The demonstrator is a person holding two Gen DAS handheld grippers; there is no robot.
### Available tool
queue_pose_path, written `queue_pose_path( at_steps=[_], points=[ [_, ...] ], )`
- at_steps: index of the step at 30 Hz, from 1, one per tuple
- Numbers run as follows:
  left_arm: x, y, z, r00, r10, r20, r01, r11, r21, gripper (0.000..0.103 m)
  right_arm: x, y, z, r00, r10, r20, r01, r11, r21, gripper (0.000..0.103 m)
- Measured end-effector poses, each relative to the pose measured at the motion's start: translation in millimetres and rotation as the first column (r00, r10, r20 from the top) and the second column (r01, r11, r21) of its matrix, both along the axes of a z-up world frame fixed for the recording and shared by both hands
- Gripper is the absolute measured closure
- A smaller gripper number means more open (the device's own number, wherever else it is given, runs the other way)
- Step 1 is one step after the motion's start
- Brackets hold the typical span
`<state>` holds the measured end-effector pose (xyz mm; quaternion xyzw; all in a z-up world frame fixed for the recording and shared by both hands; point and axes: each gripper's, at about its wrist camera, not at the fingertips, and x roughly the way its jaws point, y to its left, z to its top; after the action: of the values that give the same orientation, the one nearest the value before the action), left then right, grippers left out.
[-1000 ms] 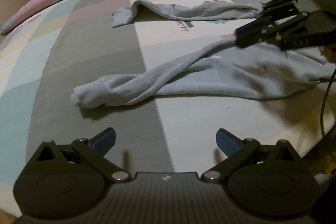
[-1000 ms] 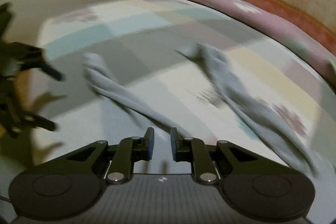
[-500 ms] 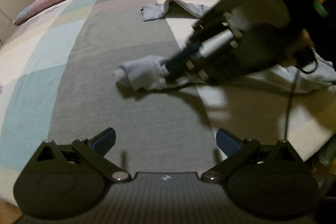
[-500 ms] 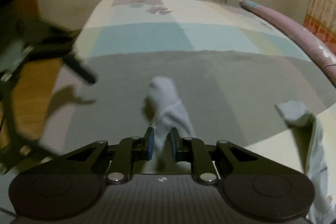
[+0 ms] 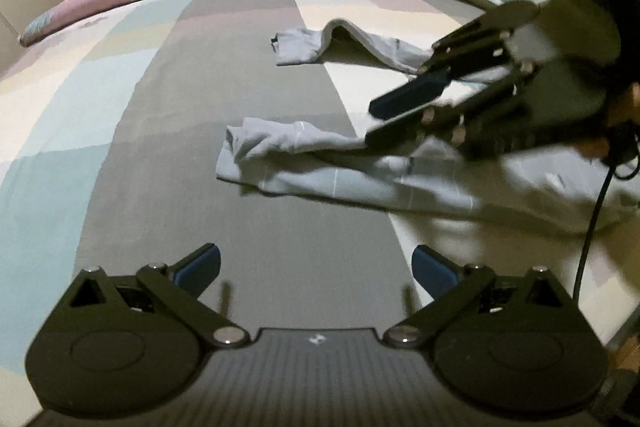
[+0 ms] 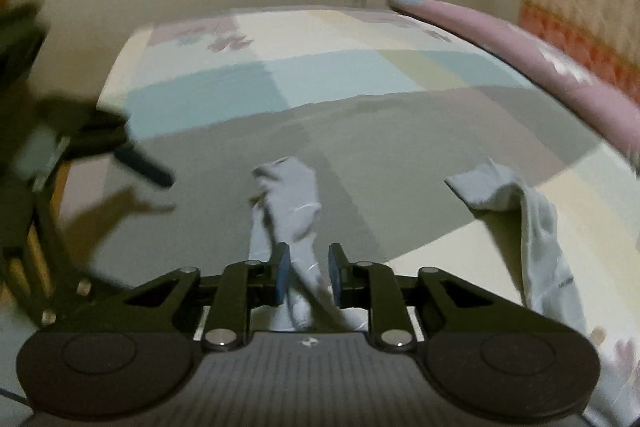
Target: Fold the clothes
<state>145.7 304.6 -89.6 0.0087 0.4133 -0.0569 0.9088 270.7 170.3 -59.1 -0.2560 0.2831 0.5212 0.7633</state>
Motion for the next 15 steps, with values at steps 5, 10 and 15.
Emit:
queue_pose_path(
  at_steps=[5, 10, 15],
  points=[
    [0.2, 4.9, 1.4, 1.000, 0.020, 0.015, -0.020, 0.999, -0.039, 0.002, 11.9, 26.9, -5.8, 0.988, -0.099, 0.120, 0.107, 0.992, -0.067, 0.074],
    [3.3, 11.9, 1.7, 0.999, 0.040, 0.016, -0.038, 0.996, -0.076, 0.002, 26.7, 8.1, 9.3, 0.978, -0.204, 0.048, 0.204, 0.979, 0.006, 0.074],
    [9.0, 21.2, 0.9, 0.998, 0.061, 0.017, -0.058, 0.989, -0.137, 0.003, -8.3, 0.6, -1.8, 0.995, -0.078, 0.059, 0.082, 0.994, -0.066, 0.074]
  ],
)
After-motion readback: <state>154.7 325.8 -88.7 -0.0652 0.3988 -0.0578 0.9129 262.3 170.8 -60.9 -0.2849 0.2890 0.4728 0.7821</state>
